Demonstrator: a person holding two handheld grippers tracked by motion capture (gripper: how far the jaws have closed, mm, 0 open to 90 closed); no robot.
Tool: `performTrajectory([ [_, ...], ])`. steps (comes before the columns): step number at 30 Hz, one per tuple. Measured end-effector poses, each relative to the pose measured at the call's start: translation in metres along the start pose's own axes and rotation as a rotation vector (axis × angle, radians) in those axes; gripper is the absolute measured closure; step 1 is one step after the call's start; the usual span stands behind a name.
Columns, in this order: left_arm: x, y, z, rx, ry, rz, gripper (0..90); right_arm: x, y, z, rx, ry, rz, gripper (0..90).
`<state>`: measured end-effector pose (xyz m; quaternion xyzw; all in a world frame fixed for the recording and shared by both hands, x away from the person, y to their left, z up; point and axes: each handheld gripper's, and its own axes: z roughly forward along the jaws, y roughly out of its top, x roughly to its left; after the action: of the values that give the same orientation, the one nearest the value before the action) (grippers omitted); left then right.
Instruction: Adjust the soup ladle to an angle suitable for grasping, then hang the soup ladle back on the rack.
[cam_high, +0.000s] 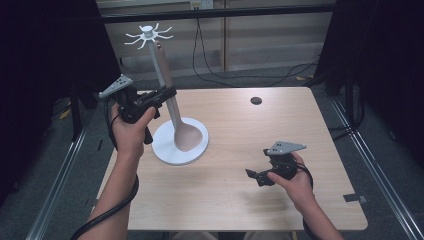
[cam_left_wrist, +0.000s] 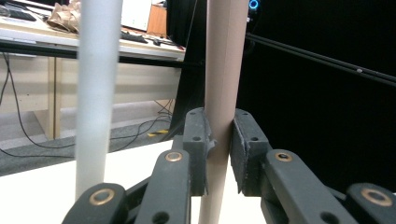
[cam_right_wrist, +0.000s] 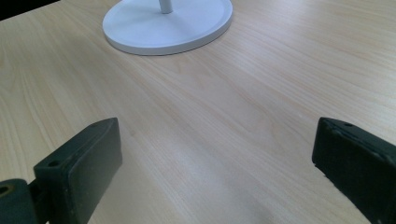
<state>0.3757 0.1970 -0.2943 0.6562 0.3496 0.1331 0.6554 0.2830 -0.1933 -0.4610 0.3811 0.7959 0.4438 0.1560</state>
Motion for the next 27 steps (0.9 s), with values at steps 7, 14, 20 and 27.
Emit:
performTrajectory([
  [7, 0.005, -0.001, 0.0, -0.013, 0.026, 0.003, 76.6, 0.0, 0.0, 0.001, 0.0, 0.001, -0.006, 1.3],
  [14, 0.008, -0.001, 0.002, -0.015, 0.033, 0.017, 75.7, 0.001, 0.002, 0.001, 0.001, 0.004, -0.01, 1.3],
  [20, 0.015, -0.002, 0.004, -0.023, 0.037, 0.011, 73.3, 0.001, 0.0, 0.001, 0.006, 0.007, -0.008, 1.3],
  [27, 0.019, -0.004, 0.004, -0.039, 0.033, -0.003, 68.2, 0.0, -0.003, -0.002, 0.008, -0.003, -0.006, 1.3],
])
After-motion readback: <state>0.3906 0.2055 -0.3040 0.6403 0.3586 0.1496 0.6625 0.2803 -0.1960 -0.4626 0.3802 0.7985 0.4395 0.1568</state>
